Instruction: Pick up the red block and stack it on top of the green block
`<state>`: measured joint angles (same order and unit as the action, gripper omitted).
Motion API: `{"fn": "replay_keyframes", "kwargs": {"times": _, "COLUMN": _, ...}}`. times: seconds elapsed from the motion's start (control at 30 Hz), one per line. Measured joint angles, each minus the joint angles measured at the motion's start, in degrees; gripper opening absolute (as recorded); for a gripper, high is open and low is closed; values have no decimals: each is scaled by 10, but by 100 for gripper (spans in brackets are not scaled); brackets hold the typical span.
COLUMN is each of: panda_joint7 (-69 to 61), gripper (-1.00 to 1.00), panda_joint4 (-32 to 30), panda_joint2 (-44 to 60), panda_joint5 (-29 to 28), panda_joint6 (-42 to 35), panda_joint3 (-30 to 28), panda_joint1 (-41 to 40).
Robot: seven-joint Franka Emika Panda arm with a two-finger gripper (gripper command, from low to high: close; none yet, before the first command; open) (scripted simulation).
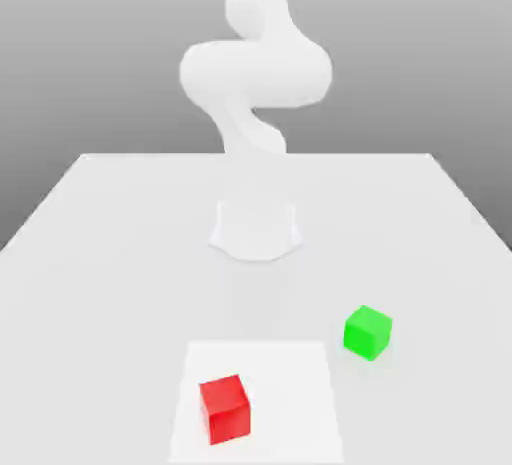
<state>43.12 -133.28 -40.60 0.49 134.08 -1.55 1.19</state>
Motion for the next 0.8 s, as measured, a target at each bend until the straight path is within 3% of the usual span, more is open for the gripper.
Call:
{"fn": "replay_keyframes", "kwargs": {"times": 0.4, "panda_joint7": -138, "gripper": 0, "panda_joint4": -72, "panda_joint2": 253, "panda_joint5": 33, "panda_joint6": 111, "panda_joint3": -59, "panda_joint1": 41}}
{"fn": "replay_keyframes", "kwargs": {"times": 0.8, "panda_joint7": -245, "gripper": 0, "panda_joint4": -136, "panda_joint2": 500, "panda_joint5": 35, "panda_joint6": 227, "panda_joint3": -69, "panda_joint1": 32}}
